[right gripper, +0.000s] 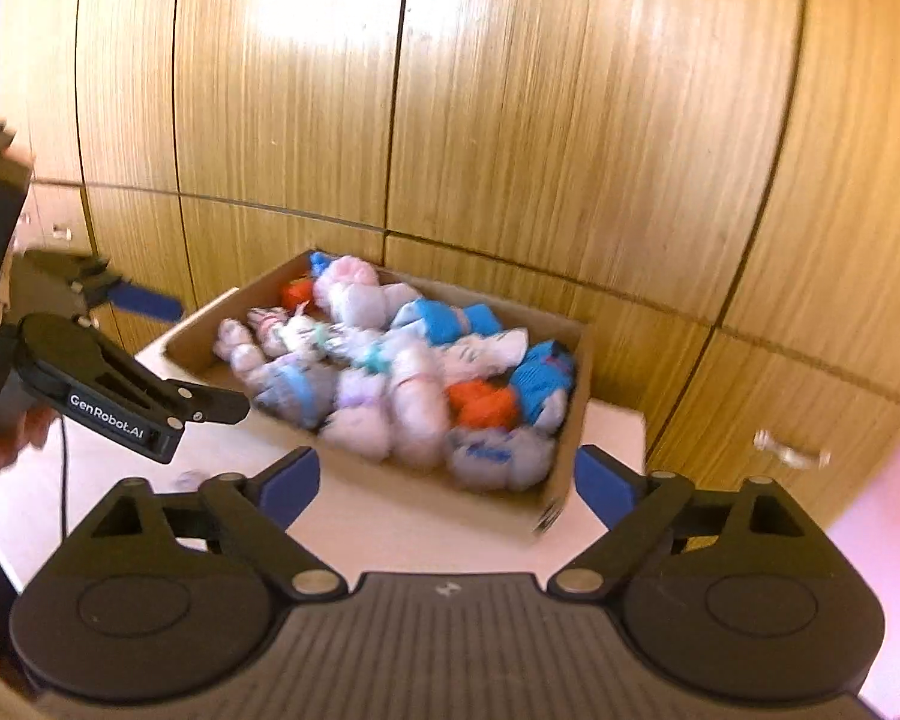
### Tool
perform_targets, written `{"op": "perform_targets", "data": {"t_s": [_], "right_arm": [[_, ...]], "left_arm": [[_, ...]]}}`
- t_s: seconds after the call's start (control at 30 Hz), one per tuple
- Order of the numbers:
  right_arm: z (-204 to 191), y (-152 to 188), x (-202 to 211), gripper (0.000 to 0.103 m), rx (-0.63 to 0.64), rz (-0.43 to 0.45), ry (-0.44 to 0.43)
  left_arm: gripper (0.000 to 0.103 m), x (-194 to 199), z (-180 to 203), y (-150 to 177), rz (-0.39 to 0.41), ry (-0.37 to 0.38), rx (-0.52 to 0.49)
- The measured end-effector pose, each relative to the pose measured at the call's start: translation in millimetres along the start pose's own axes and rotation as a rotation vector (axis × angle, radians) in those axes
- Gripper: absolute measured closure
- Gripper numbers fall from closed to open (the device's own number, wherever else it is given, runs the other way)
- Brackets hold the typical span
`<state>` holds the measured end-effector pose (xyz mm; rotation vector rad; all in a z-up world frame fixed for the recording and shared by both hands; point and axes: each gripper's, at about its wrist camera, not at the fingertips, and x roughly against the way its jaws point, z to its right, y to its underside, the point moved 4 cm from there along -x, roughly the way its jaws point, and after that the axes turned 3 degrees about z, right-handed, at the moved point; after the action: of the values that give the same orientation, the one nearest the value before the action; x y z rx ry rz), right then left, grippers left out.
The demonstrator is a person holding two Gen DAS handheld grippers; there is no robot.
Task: Organize objects
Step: 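Lift both tools out of the box toward the last two socks, then grasp the teal-tied white sock with right tool while left tool grasps pale pink tied sock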
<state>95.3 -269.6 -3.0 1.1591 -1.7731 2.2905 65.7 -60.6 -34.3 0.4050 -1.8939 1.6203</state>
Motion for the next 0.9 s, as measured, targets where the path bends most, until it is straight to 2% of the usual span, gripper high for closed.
{"op": "perform_targets", "data": {"t_s": [0.13, 0.37, 0.73, 0.9], "right_arm": [[-18.0, 31.8, 3.1, 0.012, -0.081, 0.013, 0.022], [-46.3, 72.9, -14.2, 0.012, -0.199, 0.008, 0.089], [-67.9, 83.9, -35.1, 0.018, -0.27, -0.011, 0.113], [-74.1, 85.8, -42.0, 0.028, -0.274, -0.018, 0.134]], "left_arm": [[0.001, 16.2, -1.4, 36.5, -0.009, -0.044, 0.089], [0.001, 27.8, 5.4, 71.7, -0.002, -0.105, 0.115], [0.001, 32.5, -0.3, 78.9, 0.016, -0.128, 0.12], [0.001, 29.1, 0.3, 79.1, 0.014, -0.127, 0.118]]}}
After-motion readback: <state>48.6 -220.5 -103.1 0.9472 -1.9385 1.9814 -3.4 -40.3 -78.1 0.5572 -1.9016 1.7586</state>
